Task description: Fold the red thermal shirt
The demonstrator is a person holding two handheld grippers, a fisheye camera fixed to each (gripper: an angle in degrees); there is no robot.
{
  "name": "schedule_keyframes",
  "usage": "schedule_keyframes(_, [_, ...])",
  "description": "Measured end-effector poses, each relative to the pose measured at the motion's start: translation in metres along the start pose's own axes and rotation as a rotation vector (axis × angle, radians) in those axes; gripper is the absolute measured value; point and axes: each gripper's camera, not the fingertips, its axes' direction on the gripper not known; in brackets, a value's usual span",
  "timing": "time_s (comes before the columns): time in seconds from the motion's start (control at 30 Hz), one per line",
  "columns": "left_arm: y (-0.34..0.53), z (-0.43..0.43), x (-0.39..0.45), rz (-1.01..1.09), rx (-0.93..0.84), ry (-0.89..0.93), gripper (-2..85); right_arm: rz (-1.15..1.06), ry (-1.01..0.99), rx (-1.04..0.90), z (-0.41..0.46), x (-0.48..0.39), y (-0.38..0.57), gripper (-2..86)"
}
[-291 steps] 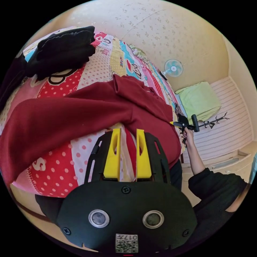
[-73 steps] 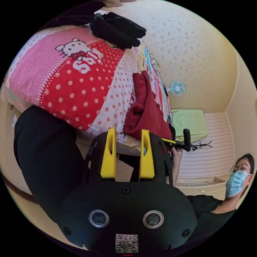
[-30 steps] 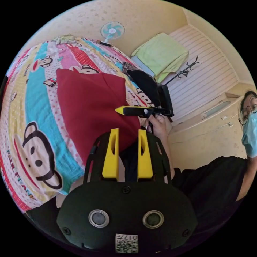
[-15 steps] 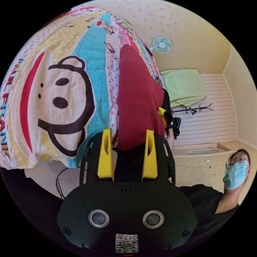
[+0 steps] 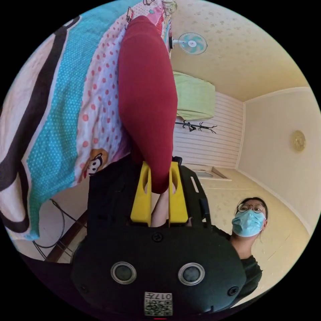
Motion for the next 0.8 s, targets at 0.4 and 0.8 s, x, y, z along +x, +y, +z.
schedule_keyframes(0.4, [0.054,0.037,0.077,0.120,-0.165,-0.123,7.6,0.196,-0.614,-0.023,0.084,0.050,0.040,20.6])
schedule_keyframes(0.8, [0.115,-0.067,0.227,0.428,-0.055,0.025,7.4,-0.553,0.253,-0.052,0.122,-0.212,0.085,6.3])
